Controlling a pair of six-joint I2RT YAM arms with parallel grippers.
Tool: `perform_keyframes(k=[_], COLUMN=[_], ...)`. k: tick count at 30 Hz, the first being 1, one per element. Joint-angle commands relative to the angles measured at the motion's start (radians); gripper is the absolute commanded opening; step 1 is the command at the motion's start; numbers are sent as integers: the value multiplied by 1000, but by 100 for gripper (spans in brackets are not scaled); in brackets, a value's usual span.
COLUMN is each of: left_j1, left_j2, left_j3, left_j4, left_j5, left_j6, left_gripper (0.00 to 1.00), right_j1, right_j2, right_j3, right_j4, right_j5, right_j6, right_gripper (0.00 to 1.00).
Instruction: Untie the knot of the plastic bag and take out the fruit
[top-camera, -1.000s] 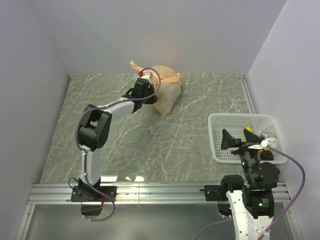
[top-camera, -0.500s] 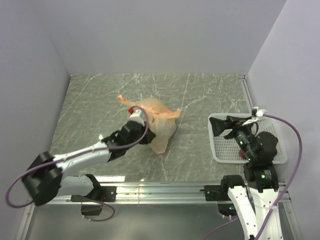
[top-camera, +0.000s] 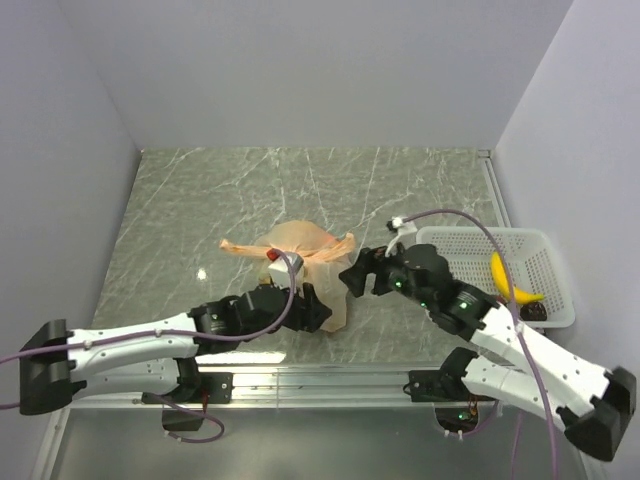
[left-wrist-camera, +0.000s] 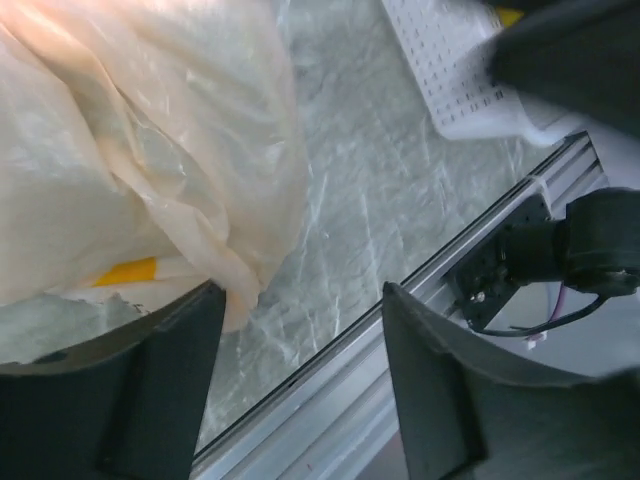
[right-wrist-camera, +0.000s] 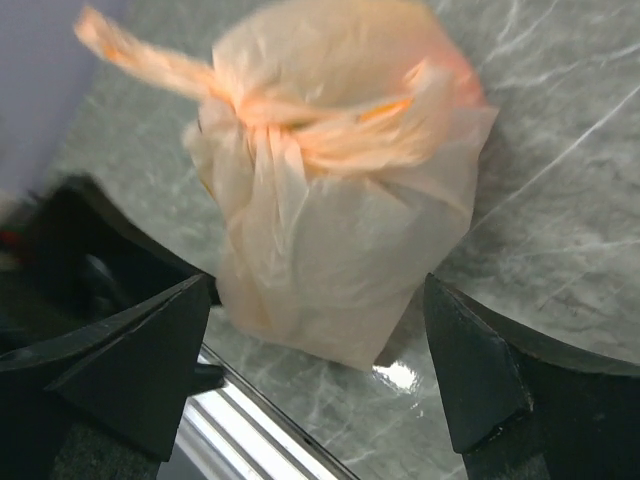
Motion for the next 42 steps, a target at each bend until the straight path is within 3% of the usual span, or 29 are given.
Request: perform_keyframes(k=[1, 6, 8, 10, 11, 14, 22, 29, 33, 36, 37, 42], left_j1=[-2, 44, 147, 253, 368, 517, 593, 593, 593, 594, 593, 593], left_j2=[-94, -151, -157, -132, -119, -36, 265, 303, 302, 300, 302, 319], left_j3=[164, 315, 355, 384, 393, 432, 580, 519, 469, 444, 429, 430], left_j4=[-188, -447, -478, -478, -475, -445, -451, -403, -377, -357, -354, -368], left_j5=[-88, -258, -243, -147, -93, 63, 257, 321, 356, 361, 358, 314], left_j6=[98, 171, 245, 308, 323, 377, 434, 405, 368, 351, 346, 331], left_gripper=[70, 72, 70, 69, 69, 71, 76, 76, 76, 77, 78, 79], right_j1=[79, 151, 181, 199, 216, 239, 303, 307, 306, 310, 311, 320], right_j2=[61, 168, 231, 271, 303, 360, 548, 647, 676, 662, 653, 628], right_j3=[62, 88, 116, 152, 165, 202, 281, 231, 183, 124, 110, 33], right_j4=[49, 113, 124, 128, 129, 150, 184, 208, 205, 245, 245, 317], right_j5=[188, 226, 242, 278, 291, 323, 369, 397, 404, 414, 420, 432], right_j6=[7, -9, -21, -35, -39, -61, -98, -69, -64, -49, -47, -55], right_gripper=[92, 87, 86, 85, 84, 83, 80, 78, 59, 18, 0, 0])
